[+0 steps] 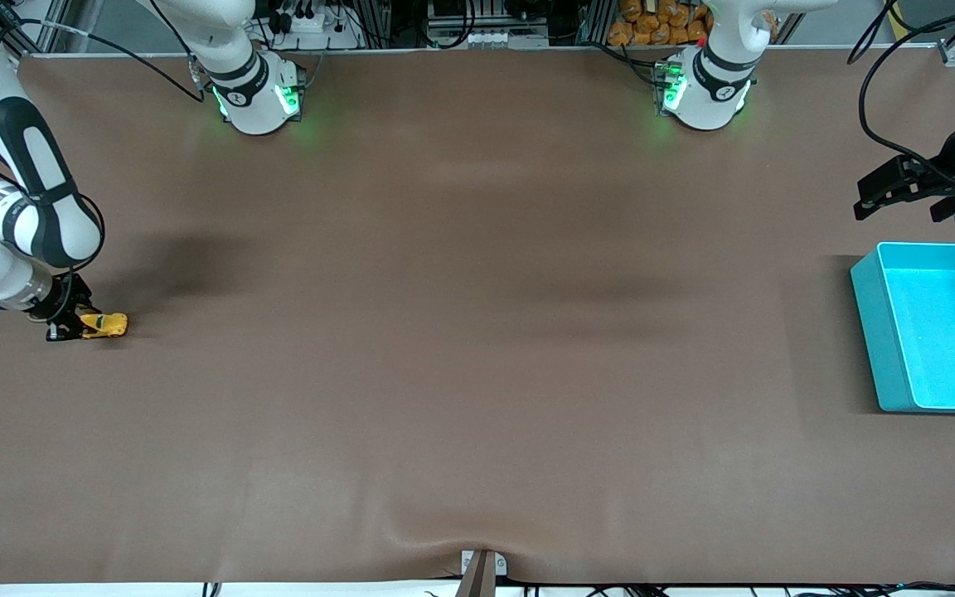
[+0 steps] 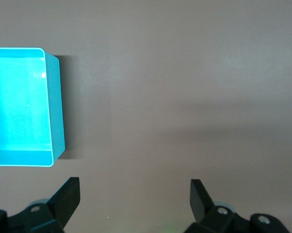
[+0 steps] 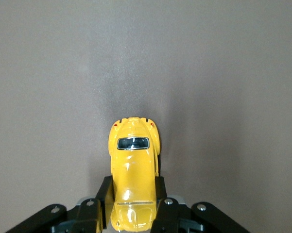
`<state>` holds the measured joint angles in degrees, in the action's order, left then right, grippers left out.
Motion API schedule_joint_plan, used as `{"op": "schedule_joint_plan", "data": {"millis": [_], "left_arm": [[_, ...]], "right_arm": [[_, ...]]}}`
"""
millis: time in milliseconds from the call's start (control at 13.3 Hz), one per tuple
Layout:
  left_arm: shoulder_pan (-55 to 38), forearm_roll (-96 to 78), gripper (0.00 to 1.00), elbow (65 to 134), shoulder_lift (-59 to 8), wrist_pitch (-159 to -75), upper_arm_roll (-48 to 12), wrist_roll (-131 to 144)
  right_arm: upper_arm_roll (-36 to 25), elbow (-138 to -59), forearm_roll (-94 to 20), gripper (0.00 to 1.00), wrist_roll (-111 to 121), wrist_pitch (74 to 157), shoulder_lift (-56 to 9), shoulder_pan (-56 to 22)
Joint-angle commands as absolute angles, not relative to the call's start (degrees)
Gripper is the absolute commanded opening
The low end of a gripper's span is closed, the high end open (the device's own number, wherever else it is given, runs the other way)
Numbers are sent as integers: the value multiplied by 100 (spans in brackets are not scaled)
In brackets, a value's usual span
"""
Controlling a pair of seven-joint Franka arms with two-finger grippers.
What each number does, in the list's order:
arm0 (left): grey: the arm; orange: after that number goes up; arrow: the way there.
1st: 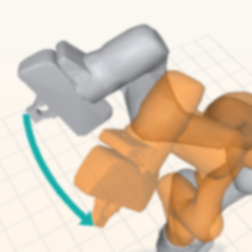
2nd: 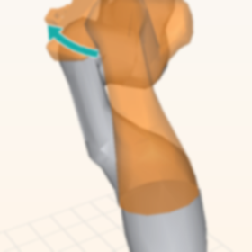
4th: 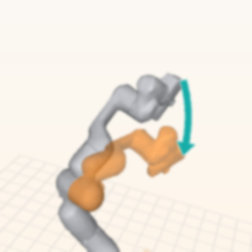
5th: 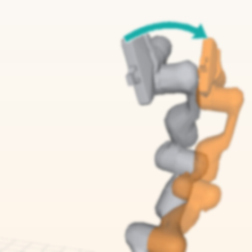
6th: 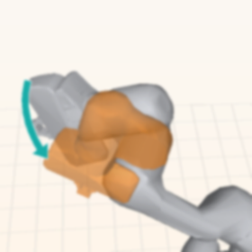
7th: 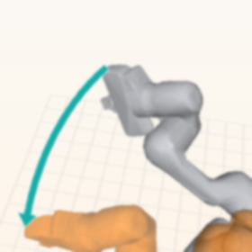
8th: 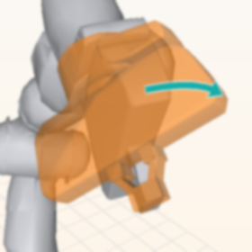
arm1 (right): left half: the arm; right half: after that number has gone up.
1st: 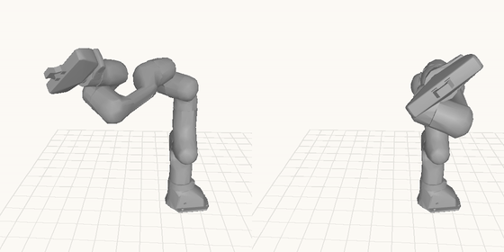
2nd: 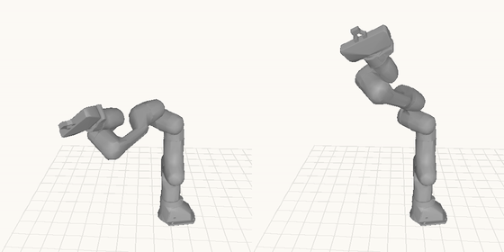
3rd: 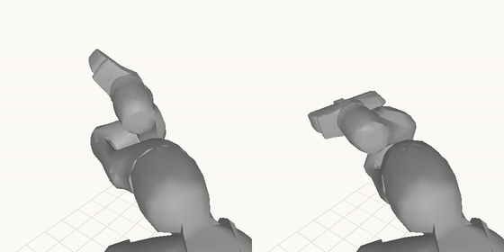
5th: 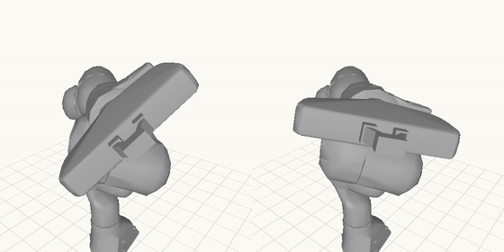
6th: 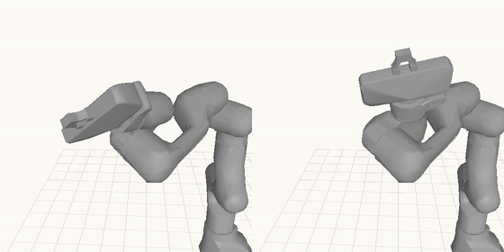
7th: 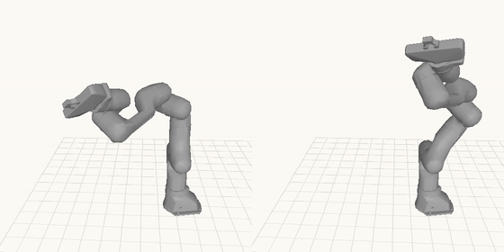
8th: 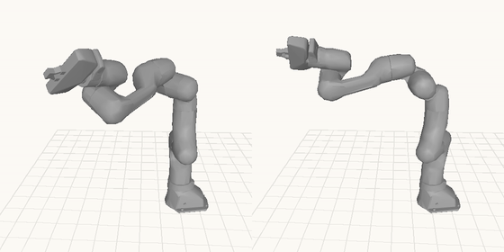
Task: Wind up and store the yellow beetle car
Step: 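Open the right gripper and lift it off the car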
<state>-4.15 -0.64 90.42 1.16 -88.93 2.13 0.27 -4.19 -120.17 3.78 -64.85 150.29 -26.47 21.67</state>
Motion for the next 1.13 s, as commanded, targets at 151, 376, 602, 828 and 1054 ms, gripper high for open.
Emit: {"op": "schedule_joint_plan", "data": {"millis": [151, 376, 602, 828, 1054], "left_arm": [[-396, 0, 100, 8956, 79, -8877, 193, 9], [-387, 0, 100, 8956, 79, -8877, 193, 9], [-396, 0, 100, 8956, 79, -8877, 193, 9], [-387, 0, 100, 8956, 79, -8877, 193, 9], [-387, 0, 100, 8956, 79, -8877, 193, 9]], "right_arm": [[-387, -11962, 580, 6, -6108, 15091, -3076, 2619], [-387, -11953, 580, 6, -6065, 15047, -3015, 2602], [-387, -11866, 580, 51, -5951, 14602, -2701, 2575], [-369, -10764, 545, 100, -5564, 11815, -1856, 2558], [-282, -9128, 475, 100, -5494, 9779, -1828, 2461]]}}
